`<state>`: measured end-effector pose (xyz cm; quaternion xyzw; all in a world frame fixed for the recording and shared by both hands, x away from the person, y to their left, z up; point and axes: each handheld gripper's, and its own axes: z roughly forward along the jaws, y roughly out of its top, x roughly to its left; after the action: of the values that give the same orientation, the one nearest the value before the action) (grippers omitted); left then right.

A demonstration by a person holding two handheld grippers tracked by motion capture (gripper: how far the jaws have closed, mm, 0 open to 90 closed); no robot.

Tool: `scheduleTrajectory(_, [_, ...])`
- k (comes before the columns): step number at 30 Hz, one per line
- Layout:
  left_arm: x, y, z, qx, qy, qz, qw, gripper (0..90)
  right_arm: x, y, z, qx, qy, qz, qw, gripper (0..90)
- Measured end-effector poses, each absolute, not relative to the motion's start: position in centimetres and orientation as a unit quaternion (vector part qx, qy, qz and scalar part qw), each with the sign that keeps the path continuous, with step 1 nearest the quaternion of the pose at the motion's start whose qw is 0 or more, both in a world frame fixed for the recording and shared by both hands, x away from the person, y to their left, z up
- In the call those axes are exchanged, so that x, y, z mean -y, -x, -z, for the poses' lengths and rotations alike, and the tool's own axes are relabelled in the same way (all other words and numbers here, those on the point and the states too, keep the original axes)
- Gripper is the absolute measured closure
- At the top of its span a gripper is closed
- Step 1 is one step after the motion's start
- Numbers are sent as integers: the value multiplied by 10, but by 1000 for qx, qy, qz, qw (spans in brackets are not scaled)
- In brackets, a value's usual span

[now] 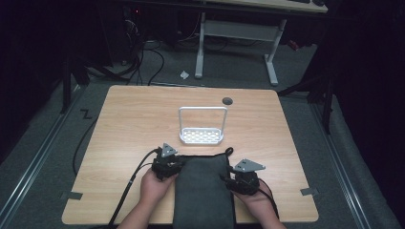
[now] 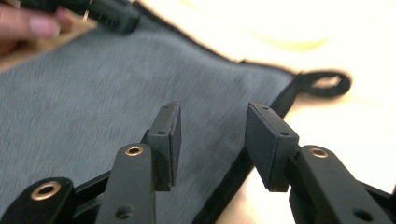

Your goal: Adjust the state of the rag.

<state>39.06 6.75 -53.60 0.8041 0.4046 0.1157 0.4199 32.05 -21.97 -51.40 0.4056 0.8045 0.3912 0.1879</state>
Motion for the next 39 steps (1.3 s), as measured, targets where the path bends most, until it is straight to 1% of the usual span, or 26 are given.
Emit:
scheduleTrajectory(3, [-69, -392, 536, -410, -800, -107, 425, 708, 218, -334, 509, -795, -411, -395, 209, 565])
scheduleTrajectory(5, [-70, -392, 536, -413, -798, -101, 428, 715, 217, -346, 507, -788, -424, -392, 213, 562])
scheduleTrajectory(9, [-71, -393, 537, -415, -797, -97, 429, 716, 214, -369, 512, -790, -439, -376, 204, 523])
scheduleTrajectory(11, [-72, -393, 537, -416, -795, -96, 430, 716, 212, -377, 520, -799, -447, -354, 192, 484])
scheduleTrajectory(12, [-72, -393, 537, -418, -794, -94, 431, 716, 212, -379, 523, -802, -452, -345, 183, 462])
scheduleTrajectory(13, [-73, -393, 537, -417, -795, -93, 431, 716, 212, -381, 527, -807, -453, -342, 164, 428])
scheduleTrajectory(16, [-73, -394, 537, -418, -795, -91, 431, 715, 214, -380, 529, -803, -454, -351, 161, 412])
scheduleTrajectory(19, [-73, -393, 537, -418, -794, -93, 431, 710, 212, -376, 530, -806, -445, -349, 172, 416])
scheduleTrajectory(21, [-73, -393, 537, -418, -794, -93, 431, 708, 212, -376, 530, -806, -443, -352, 172, 434])
scheduleTrajectory(24, [-74, -394, 537, -418, -794, -87, 433, 717, 212, -376, 530, -807, -441, -355, 170, 504])
scheduleTrajectory(30, [-74, -393, 537, -420, -793, -89, 432, 740, 210, -374, 530, -804, -444, -365, 154, 718])
scheduleTrajectory(32, [-74, -393, 537, -422, -792, -89, 432, 751, 208, -373, 529, -805, -444, -362, 153, 761])
scheduleTrajectory(35, [-74, -393, 537, -422, -792, -91, 432, 768, 206, -373, 529, -806, -445, -359, 154, 781])
scheduleTrajectory(39, [-73, -391, 536, -419, -792, -100, 432, 780, 205, -372, 527, -805, -446, -359, 158, 784])
